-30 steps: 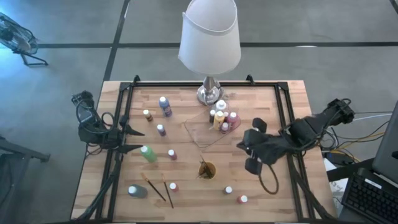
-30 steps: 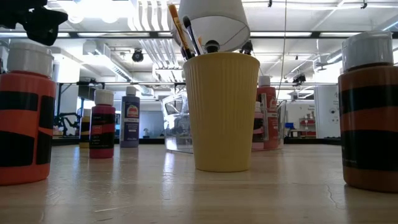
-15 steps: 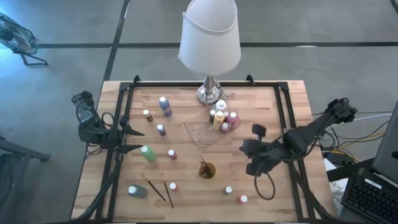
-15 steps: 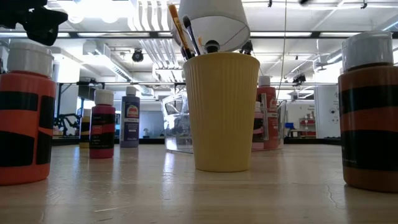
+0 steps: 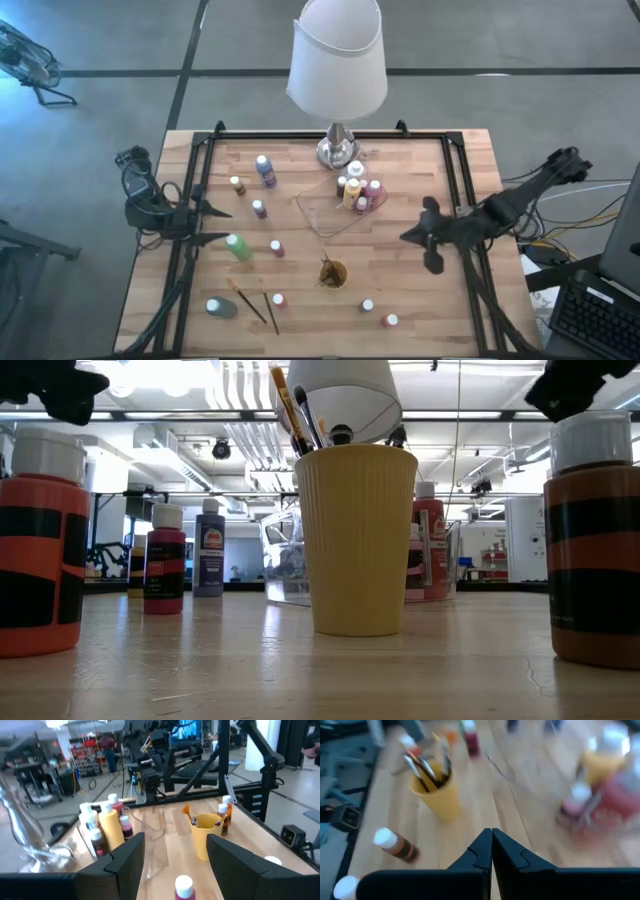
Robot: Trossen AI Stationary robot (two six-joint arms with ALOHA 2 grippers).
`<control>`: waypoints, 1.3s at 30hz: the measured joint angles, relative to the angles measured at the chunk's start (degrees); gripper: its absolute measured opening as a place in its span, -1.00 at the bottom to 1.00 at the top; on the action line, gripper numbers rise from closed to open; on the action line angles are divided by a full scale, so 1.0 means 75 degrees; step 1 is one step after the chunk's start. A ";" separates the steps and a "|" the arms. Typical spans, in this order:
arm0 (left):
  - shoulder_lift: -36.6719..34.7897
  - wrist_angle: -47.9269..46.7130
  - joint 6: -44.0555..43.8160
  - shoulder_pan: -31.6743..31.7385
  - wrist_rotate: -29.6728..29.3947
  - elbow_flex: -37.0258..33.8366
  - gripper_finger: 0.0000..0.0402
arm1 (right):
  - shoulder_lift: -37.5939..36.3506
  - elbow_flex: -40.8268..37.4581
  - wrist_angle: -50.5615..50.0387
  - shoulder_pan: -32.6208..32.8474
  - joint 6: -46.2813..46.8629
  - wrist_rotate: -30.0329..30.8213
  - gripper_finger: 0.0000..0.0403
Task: Pick & Place Paint Supplies
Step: Put the blue bottle into the transparent bin
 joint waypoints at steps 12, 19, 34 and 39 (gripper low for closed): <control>0.0000 0.0884 -0.0029 0.0001 0.0003 0.0000 0.09 | -0.2561 -0.0931 0.1487 -0.0047 -0.2836 0.0387 -0.96; 0.0000 0.1672 -0.0732 0.0001 0.0005 0.0000 0.09 | -0.3177 -0.0440 0.1506 -0.0050 -0.3478 0.1073 -0.96; 0.0055 0.2175 -0.0234 0.0023 -0.0539 -0.0003 0.09 | -0.3654 -0.0119 -0.0324 -0.0059 -0.3886 0.2818 -0.96; 0.0045 0.2695 -0.0019 0.0023 -0.2609 0.0000 0.09 | -0.4320 -0.0172 -0.2120 -0.0061 -0.2076 0.2614 -0.96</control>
